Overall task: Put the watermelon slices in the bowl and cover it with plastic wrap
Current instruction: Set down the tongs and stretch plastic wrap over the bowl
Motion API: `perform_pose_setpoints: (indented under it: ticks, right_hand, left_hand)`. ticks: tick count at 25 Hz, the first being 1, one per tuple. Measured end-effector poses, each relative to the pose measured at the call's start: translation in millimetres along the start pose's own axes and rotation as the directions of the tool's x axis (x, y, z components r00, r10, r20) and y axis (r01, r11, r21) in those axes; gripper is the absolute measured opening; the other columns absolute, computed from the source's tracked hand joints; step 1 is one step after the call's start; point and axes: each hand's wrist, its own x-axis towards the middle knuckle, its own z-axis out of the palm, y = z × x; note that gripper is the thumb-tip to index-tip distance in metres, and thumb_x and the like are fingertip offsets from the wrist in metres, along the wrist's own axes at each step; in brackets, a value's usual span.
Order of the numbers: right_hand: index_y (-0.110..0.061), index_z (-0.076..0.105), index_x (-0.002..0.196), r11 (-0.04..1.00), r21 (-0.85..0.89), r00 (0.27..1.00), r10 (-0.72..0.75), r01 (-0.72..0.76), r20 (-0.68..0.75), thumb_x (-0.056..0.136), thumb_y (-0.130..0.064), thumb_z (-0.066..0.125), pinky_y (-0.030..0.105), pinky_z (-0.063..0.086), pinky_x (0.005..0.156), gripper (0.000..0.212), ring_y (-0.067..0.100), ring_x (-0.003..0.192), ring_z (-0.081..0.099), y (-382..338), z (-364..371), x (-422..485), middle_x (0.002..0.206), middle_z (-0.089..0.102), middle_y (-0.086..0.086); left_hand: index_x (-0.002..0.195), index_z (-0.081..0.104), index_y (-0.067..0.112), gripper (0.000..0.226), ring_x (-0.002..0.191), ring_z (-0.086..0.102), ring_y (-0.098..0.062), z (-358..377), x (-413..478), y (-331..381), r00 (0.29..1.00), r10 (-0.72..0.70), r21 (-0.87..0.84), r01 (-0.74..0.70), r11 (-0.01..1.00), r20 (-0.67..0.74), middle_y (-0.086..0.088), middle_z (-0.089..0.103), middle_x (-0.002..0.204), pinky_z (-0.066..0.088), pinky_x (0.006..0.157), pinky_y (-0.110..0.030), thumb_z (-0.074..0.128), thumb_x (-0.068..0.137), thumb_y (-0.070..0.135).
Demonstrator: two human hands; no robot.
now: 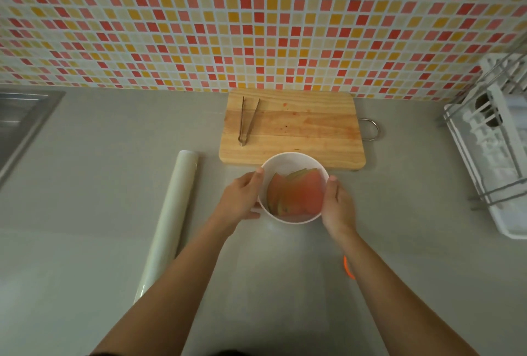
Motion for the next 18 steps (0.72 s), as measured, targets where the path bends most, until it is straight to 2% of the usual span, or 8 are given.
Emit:
perform_pose_setpoints:
  ticks: [2,4,7,11,14,16,18]
  right_hand:
    - [-0.011,0.060,0.092,1.000,-0.014,0.999,-0.025,0.025,0.025,0.098,-0.039,0.021,0.030,0.033,0.073,0.048,0.032,0.094,0.058,-0.8,0.3,-8.9,0.091,0.063,0.013]
    - [-0.012,0.059,0.093,1.000,-0.004,0.999,-0.028,0.029,0.040,0.098,-0.039,0.021,0.030,0.031,0.074,0.047,0.030,0.094,0.056,3.4,-1.1,-24.7,0.088,0.058,0.007]
    - [-0.010,0.060,0.099,0.999,-0.020,0.999,-0.028,0.028,0.043,0.098,-0.039,0.022,0.029,0.030,0.075,0.048,0.025,0.090,0.053,14.2,-2.9,-46.6,0.092,0.059,0.009]
    - [-0.016,0.053,0.080,0.999,0.002,0.996,-0.042,0.042,0.081,0.098,-0.039,0.021,0.035,0.038,0.076,0.042,0.026,0.085,0.055,24.0,-7.5,-60.1,0.084,0.060,0.009]
    - [-0.015,0.053,0.083,0.997,-0.038,0.995,-0.058,0.061,0.077,0.098,-0.040,0.021,0.034,0.037,0.075,0.044,0.029,0.090,0.057,25.8,-6.9,-62.3,0.087,0.061,0.010]
    - [-0.014,0.058,0.089,0.996,-0.048,0.996,-0.066,0.069,0.061,0.098,-0.040,0.021,0.032,0.035,0.076,0.046,0.032,0.096,0.057,27.0,-6.3,-62.6,0.094,0.064,0.014]
    - [-0.011,0.060,0.101,0.997,-0.056,0.998,-0.054,0.056,0.042,0.098,-0.042,0.021,0.031,0.033,0.079,0.050,0.033,0.104,0.056,28.8,-5.7,-61.2,0.106,0.065,0.018]
  left_hand:
    - [0.112,0.059,0.032,0.037,0.077,0.070,-0.013,-2.3,-10.0,-1.0,0.999,0.031,-0.043,-0.032,0.999,-0.027,0.003,0.070,0.097,0.054,0.050,-0.020,0.040,0.092,0.057]
    - [0.109,0.061,0.031,0.035,0.077,0.071,-0.015,-7.1,-22.7,-9.9,0.998,0.043,-0.064,-0.046,0.997,-0.041,0.002,0.071,0.095,0.055,0.053,-0.022,0.043,0.091,0.055]
    - [0.112,0.062,0.030,0.039,0.080,0.072,-0.020,-11.2,-39.5,-28.0,1.000,0.014,-0.067,-0.015,0.998,-0.013,-0.001,0.072,0.098,0.058,0.060,-0.027,0.045,0.089,0.057]
    - [0.110,0.062,0.033,0.037,0.078,0.072,-0.016,-8.4,-49.1,-44.1,1.000,0.005,-0.101,-0.007,0.995,-0.017,0.002,0.072,0.096,0.055,0.056,-0.023,0.047,0.088,0.059]
    - [0.107,0.060,0.036,0.034,0.076,0.071,-0.014,-6.7,-52.2,-50.2,1.000,-0.005,-0.049,0.005,0.999,-0.009,0.004,0.070,0.095,0.054,0.056,-0.024,0.044,0.088,0.060]
    - [0.094,0.060,0.038,0.026,0.075,0.070,-0.014,-9.9,-50.4,-48.8,0.996,0.051,0.033,-0.049,0.998,-0.067,0.008,0.068,0.088,0.056,0.060,-0.029,0.043,0.090,0.057]
    - [0.086,0.063,0.031,0.022,0.075,0.070,-0.021,-30.0,-44.2,-46.4,0.947,0.216,0.104,-0.197,0.975,-0.236,0.005,0.068,0.082,0.058,0.068,-0.036,0.047,0.094,0.044]
